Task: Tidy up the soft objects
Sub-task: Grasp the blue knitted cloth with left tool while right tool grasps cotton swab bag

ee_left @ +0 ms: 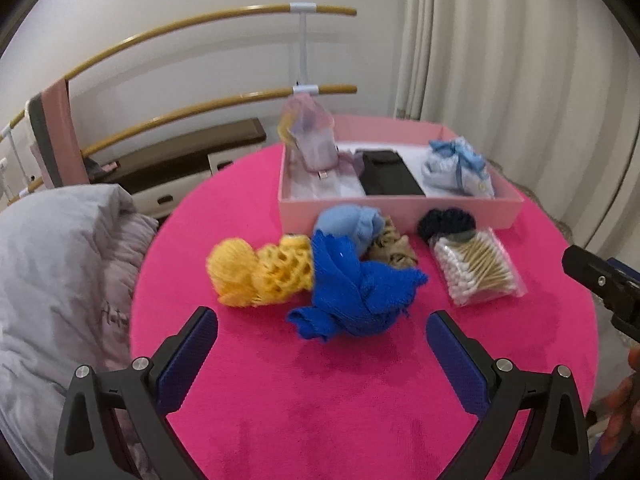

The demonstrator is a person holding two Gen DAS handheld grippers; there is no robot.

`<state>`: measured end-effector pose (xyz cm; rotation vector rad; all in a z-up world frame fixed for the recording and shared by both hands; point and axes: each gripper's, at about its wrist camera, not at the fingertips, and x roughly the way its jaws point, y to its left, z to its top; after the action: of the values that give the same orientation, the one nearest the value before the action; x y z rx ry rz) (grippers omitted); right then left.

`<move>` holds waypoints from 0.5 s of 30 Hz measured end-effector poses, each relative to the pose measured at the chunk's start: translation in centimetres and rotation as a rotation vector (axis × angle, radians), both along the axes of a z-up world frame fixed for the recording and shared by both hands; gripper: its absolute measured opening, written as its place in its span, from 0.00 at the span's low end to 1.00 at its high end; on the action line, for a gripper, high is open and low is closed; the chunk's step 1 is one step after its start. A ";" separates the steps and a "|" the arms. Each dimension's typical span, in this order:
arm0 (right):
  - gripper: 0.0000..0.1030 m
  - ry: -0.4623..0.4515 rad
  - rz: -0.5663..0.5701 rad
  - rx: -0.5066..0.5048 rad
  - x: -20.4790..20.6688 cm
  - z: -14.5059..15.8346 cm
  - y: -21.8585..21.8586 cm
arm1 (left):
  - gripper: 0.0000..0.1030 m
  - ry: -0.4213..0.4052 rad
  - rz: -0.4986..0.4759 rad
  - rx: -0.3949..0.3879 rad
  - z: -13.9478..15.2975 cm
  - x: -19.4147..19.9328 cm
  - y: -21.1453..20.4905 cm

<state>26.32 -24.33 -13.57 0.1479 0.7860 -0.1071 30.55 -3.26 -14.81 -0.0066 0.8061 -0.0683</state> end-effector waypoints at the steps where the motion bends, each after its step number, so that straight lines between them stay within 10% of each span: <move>1: 1.00 0.008 0.001 0.002 0.2 -0.3 -0.1 | 1.00 0.012 0.004 -0.001 -0.5 0.7 -0.1; 10: 1.00 0.082 0.047 0.026 3.0 -3.2 0.1 | 0.98 0.054 0.008 -0.020 -3.7 5.4 -1.5; 15: 1.00 0.110 0.060 0.036 4.2 -4.0 0.2 | 0.65 0.103 0.032 -0.077 -5.6 7.4 -1.2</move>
<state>30.48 -24.12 -17.61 0.1531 0.9012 -0.0446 37.95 -4.47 -20.38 -0.0966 0.9059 -0.0697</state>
